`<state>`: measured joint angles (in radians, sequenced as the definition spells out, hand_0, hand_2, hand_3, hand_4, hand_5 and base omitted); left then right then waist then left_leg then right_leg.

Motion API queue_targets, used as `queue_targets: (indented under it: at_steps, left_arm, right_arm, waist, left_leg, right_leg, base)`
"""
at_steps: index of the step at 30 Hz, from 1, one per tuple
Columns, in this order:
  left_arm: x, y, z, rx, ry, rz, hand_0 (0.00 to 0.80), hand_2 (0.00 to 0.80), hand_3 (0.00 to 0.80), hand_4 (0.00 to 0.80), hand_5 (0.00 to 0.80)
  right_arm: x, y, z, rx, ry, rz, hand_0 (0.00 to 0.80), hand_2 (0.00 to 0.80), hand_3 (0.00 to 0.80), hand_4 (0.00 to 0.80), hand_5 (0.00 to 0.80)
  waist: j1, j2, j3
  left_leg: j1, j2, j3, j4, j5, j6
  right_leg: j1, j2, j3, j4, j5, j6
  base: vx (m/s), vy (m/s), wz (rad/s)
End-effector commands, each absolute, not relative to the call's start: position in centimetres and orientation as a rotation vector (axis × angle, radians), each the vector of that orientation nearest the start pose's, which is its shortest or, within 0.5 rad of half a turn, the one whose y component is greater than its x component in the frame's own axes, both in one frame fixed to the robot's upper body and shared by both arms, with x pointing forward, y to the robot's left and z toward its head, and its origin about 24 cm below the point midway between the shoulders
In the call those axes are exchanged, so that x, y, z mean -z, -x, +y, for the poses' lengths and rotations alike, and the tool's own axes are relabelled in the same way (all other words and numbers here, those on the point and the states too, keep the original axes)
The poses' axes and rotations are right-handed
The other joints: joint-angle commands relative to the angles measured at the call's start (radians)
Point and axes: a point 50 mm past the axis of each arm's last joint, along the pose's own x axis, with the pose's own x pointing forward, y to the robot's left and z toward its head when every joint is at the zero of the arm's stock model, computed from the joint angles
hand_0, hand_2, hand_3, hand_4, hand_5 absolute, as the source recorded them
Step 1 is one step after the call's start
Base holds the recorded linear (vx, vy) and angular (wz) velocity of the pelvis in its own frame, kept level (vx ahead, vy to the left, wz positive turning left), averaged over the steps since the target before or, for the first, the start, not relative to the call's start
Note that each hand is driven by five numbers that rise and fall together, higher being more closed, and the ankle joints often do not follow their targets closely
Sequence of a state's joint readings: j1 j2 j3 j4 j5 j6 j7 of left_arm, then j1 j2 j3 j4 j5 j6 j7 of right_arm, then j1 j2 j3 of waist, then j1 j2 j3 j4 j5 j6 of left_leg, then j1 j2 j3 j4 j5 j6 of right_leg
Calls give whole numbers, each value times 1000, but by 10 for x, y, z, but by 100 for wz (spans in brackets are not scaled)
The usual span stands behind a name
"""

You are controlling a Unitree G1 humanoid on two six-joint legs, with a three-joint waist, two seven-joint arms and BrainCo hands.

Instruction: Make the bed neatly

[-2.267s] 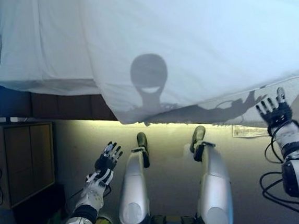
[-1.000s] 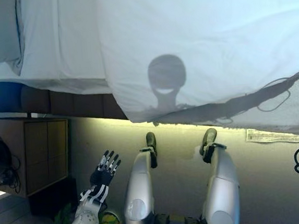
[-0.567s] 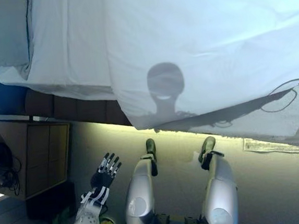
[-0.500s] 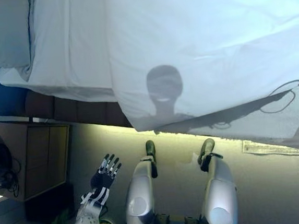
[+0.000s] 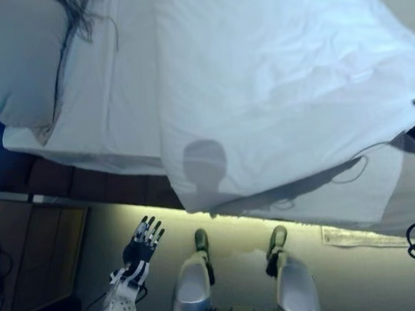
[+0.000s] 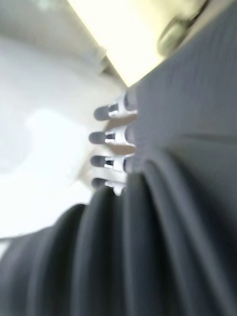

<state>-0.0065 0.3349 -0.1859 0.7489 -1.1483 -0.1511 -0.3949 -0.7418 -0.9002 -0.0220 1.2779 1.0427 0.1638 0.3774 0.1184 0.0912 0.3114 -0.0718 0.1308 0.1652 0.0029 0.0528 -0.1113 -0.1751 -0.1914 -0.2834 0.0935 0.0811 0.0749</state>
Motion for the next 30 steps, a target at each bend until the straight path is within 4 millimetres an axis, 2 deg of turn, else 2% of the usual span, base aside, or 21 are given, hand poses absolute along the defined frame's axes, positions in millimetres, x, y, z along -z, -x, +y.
queue_targets:
  at_steps: [1,6,10,17,23,30]
  left_arm:
    - [77,-210,237,-72,657,405,0,0,0,0,0]
    - [61,-240,229,-46,620,376,0,0,0,0,0]
    - [57,-255,217,4,598,410,0,0,0,0,0]
    - [67,-261,196,192,597,637,0,0,0,0,0]
    - [84,-241,176,399,667,844,0,0,0,0,0]
    - [104,-189,132,487,1214,1112,0,0,0,0,0]
  right_arm:
    - [-141,-319,-393,199,-451,27,800,800,800,800,800]
    - [-119,-329,-369,146,-450,104,800,800,800,800,800]
    - [-112,-338,-353,121,-451,154,800,800,800,800,800]
    - [-111,-352,-331,72,-444,204,800,800,800,800,800]
    - [-107,-360,-315,46,-430,239,800,800,800,800,800]
    - [-95,-361,-304,36,-431,265,800,800,800,800,800]
  waist:
    - [-19,-56,-90]
    - [-32,-75,-151]
    - [-40,-90,-204]
    - [-54,-102,-255]
    - [-74,-109,-278]
    - [-83,-138,-288]
  left_leg:
    - [18,52,-15,-48,53,-30]
    - [85,47,0,-49,28,-15]
    - [144,41,22,-72,13,-10]
    - [201,30,44,-90,-12,-7]
    - [219,31,60,-90,-26,-1]
    - [231,37,71,-90,-43,5]
  right_leg:
    - [99,-50,-22,-8,-52,59]
    - [172,-48,-20,-61,-25,74]
    - [230,-42,-16,-121,0,85]
    - [284,-38,-17,-172,21,100]
    - [296,-31,-3,-173,14,103]
    - [307,-20,13,-174,3,101]
  base:
    - [51,92,-1]
    - [43,59,-6]
    - [50,53,-7]
    - [29,23,-6]
    - [57,-4,-3]
    - [82,-40,-8]
